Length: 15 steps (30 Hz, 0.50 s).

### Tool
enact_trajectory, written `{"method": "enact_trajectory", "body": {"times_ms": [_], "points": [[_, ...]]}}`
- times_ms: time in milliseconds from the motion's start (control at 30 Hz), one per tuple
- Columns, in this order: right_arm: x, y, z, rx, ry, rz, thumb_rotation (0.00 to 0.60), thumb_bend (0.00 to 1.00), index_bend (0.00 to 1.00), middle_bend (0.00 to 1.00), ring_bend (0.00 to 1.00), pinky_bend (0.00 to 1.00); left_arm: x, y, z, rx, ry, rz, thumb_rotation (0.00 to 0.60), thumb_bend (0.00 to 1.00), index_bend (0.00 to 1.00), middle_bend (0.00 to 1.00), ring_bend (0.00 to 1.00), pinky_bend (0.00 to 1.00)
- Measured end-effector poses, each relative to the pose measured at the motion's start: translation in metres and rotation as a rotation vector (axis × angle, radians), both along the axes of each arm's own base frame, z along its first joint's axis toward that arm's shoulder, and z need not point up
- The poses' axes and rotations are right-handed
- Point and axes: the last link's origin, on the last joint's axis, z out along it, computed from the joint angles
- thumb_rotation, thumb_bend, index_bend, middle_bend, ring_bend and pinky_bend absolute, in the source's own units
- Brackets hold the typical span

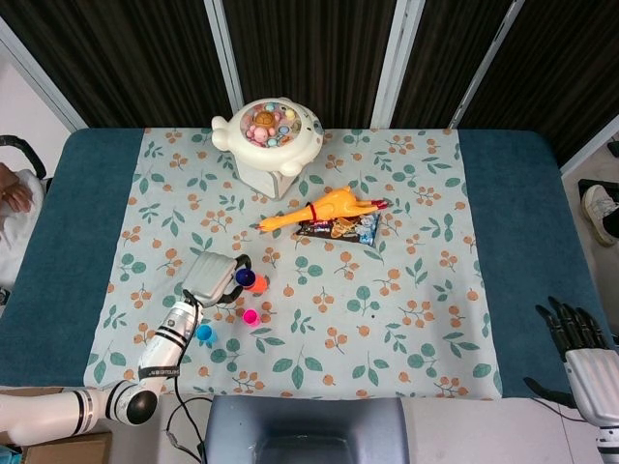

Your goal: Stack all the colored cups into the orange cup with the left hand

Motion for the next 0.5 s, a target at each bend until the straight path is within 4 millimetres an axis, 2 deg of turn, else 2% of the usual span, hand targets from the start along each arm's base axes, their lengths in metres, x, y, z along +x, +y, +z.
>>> {"method": "enact_trajectory", "body": {"times_ms": [167,200,333,433,500], "points": [[-0.0002,0.0010,0.0014,-0.002,-0.005,0.002,0.600,0.21,0.00,0.00,0.00,0.00,0.0031,-0.0019,-0.0027,0.000,0.008,-0.014,0.600,0.34,0.41,1.00,1.00,1.00],[-0.0002,0.0012,0.0017,-0.003,-0.005,0.003,0.600,0.21,0.00,0.00,0.00,0.00,0.0034,-0.0024,-0.0031,-0.002,0.010,-0.015,0.600,0.34,0.37,1.00,1.00,1.00],[-0.0002,0.0018,0.0022,-0.002,-0.005,0.003,0.600,0.21,0.00,0.00,0.00,0.00,0.0032,-0.0039,-0.0042,-0.006,0.016,-0.011,0.600,0.34,0.09,1.00,1.00,1.00],[-0.0001,0.0022,0.0024,-0.003,-0.006,0.004,0.600,0.21,0.00,0.00,0.00,0.00,0.0035,-0.0047,-0.0031,-0.004,0.014,-0.011,0.600,0.34,0.01,1.00,1.00,1.00],[-0.0001,0.0025,0.0024,-0.002,-0.006,0.004,0.600,0.21,0.00,0.00,0.00,0.00,0.0030,-0.0050,-0.0020,-0.002,0.016,-0.013,0.600,0.34,0.00,1.00,1.00,1.00]]}}
